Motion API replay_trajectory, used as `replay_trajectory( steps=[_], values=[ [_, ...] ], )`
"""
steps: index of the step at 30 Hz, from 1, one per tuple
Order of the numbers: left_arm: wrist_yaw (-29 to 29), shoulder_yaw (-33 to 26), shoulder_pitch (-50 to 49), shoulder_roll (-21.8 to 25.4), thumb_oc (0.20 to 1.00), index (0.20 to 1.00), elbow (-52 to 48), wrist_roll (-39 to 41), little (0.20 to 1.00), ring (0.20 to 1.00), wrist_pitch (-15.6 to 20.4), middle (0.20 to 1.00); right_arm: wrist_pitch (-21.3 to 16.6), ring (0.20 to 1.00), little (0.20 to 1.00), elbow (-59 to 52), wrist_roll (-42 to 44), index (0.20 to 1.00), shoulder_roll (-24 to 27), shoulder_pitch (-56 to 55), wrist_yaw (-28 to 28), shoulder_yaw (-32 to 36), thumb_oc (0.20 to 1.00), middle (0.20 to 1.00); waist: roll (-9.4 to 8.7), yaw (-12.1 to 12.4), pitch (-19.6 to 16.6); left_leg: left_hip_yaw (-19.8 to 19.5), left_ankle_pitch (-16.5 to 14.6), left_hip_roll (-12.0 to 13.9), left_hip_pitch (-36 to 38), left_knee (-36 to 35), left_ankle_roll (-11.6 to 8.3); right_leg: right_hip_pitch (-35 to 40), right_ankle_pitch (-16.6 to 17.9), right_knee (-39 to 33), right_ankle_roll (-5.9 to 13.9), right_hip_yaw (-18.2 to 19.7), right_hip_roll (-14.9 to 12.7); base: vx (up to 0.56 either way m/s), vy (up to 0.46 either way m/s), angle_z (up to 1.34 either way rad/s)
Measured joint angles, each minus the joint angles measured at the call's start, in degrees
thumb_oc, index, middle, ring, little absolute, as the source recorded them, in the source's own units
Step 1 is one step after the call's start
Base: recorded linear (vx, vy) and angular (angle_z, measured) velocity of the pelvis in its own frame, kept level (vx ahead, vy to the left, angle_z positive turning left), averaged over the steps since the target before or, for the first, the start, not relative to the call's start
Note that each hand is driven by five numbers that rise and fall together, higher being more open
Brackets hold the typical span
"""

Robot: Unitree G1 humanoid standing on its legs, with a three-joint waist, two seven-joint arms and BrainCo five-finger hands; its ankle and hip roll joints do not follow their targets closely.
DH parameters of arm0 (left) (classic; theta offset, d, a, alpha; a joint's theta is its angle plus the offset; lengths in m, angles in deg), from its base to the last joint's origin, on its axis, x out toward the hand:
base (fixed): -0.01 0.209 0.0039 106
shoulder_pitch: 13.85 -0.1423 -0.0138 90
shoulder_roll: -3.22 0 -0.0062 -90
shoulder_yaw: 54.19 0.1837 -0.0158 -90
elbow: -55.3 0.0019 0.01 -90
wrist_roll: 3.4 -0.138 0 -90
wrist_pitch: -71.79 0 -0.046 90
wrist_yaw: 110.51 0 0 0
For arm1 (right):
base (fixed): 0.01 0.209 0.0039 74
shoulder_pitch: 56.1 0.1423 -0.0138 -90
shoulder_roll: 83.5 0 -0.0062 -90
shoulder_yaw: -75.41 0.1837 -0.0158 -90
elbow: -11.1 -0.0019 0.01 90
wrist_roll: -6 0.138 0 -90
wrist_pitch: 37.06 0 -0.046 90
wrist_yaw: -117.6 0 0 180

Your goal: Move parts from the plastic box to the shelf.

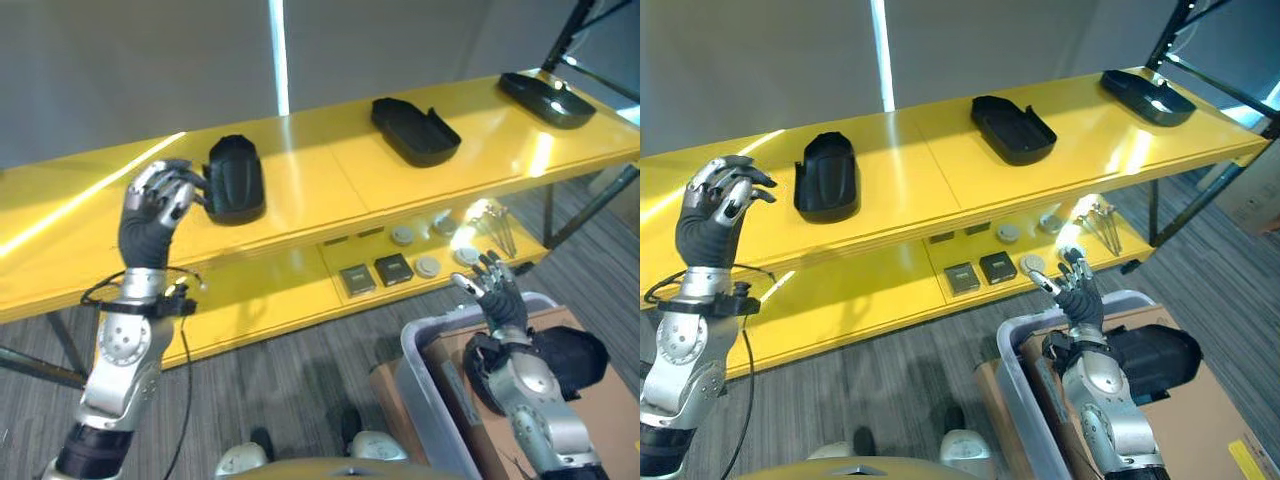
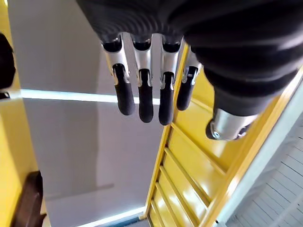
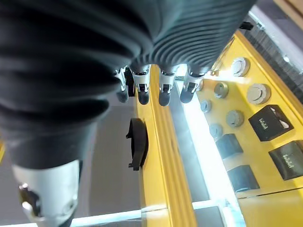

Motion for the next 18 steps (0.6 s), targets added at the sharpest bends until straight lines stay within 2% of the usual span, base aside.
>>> replay_trajectory(
  steps=[2,4,5,10,12,14,15,16,17,18],
  values=[
    [-0.8,-2.19,-2.4,-0.1,1.0,1.0,-0.29,1.69,1.0,1.0,-0.05,1.0,-0.13,1.0,1.0,-0.94,-1.17,1.0,0.39,-0.05,0.07,0.15,1.0,1.0,0.08,1.61,-0.22,-0.28,0.62,-0.07,-0.16,-0.94,0.19,0.18,0.04,-0.19,0.02,-0.52,-0.01,-0.09,0.021,0.13],
    [-1.47,-3.73,-4.5,-0.11,1.0,1.0,-0.86,2.97,1.0,1.0,-0.11,1.0,-1.33,1.0,1.0,-2.51,-2.17,1.0,0.52,-0.73,0.17,0.63,1.0,1.0,0.1,1.45,-0.48,-0.47,0.87,-0.06,0.08,-1.37,0.15,0.03,-0.02,-0.31,-0.01,-0.68,0.02,-0.06,0.002,0.08],
    [-2.27,-4.41,-5.25,-0.16,1.0,1.0,-1.13,4.03,1.0,1.0,-0.18,1.0,-1.66,1.0,1.0,-3.15,-2.17,1.0,0.62,-0.61,0.64,0.93,1.0,1.0,0.19,2.45,-0.51,-0.89,1.0,-0.08,-0.14,-1.63,0.18,0.28,0.01,-0.22,0.1,-1.03,0.05,-0.09,-0.01,0.22],
    [-4.38,-5.67,-7.28,-0.15,1.0,1.0,-1.76,5.01,1.0,1.0,-0.73,1.0,-2.14,1.0,1.0,-3.73,-2.13,1.0,2.63,-0.47,2.04,1.79,1.0,1.0,0.08,2.49,-1.3,-1.73,1.34,-0.09,0.17,-2.31,0.15,0.35,-0.35,-0.44,0.34,-1.75,0.22,-0.07,-0.004,0.09],
    [-4.24,-5.69,-7.22,-0.16,1.0,1.0,-2.18,5.41,1.0,1.0,-0.75,1.0,-2.13,1.0,1.0,-3.7,-2.11,1.0,3.05,-0.22,2.68,2.26,1.0,1.0,-0.16,2.17,-1.37,-1.69,1.39,-0.39,0.05,-1.86,-0.5,-0.8,-0.36,-0.54,0.31,-0.08,0.43,-0.11,0.041,-0.29],
    [-3.93,-5.7,-7.26,-0.14,1.0,1.0,-2.17,6.17,1.0,1.0,-0.85,1.0,-2.1,1.0,1.0,-3.68,-2.1,1.0,3.57,0.51,2.8,2.23,1.0,1.0,-0.37,2.22,-1.34,-1.86,0.89,-1.05,0.0,-0.73,-0.31,-1.66,0.07,-0.53,0.39,2.22,0.77,-0.11,0.064,-0.96],
    [-2.41,-5.79,-7.53,-0.15,1.0,1.0,-2.05,6.18,1.0,1.0,-0.81,1.0,-2.09,1.0,1.0,-3.19,-2.06,1.0,4.03,3.5,2.72,0.75,1.0,1.0,-1.66,4.94,-1.32,-11.91,-1.86,-2.88,-1.1,3.93,1.4,-3.72,0.64,-0.27,-0.23,8.81,0.3,-0.14,0.099,-1.87],
    [-2.06,-5.81,-7.77,-0.22,1.0,1.0,-2.1,6.12,1.0,1.0,-0.82,1.0,-2.12,1.0,1.0,-3.28,-2.01,1.0,5.0,5.05,2.55,0.32,1.0,1.0,-1.7,5.4,-1.39,-16.39,-3.12,-3.37,-1.16,5.26,1.73,-4.51,1.8,-0.42,-0.55,11.88,0.7,-0.18,0.109,-2.07],
    [-1.63,-5.79,-7.42,-0.46,1.0,1.0,-1.99,6.09,1.0,1.0,-0.85,1.0,-2.09,1.0,1.0,-2.59,-1.73,1.0,5.8,7.43,2.85,-0.21,1.0,1.0,-2.47,5.09,-0.92,-21.77,-5.78,-5.27,-3.11,8.79,2.53,-5.37,2.85,-0.2,0.3,15.37,0.77,-0.15,0.123,-1.68],
    [-1.74,-5.76,-7.08,-0.31,1.0,1.0,-1.78,6.08,1.0,1.0,-1.07,1.0,-2.05,1.0,1.0,-1.53,-1.14,1.0,6.4,9.5,3.29,-0.57,1.0,1.0,-2.46,6.21,-1.04,-24.66,-7.48,-7.27,-3.4,8.94,2.77,-6.74,3.31,-0.2,0.67,18.5,0.23,-0.16,0.151,-1.66]
  ],
)
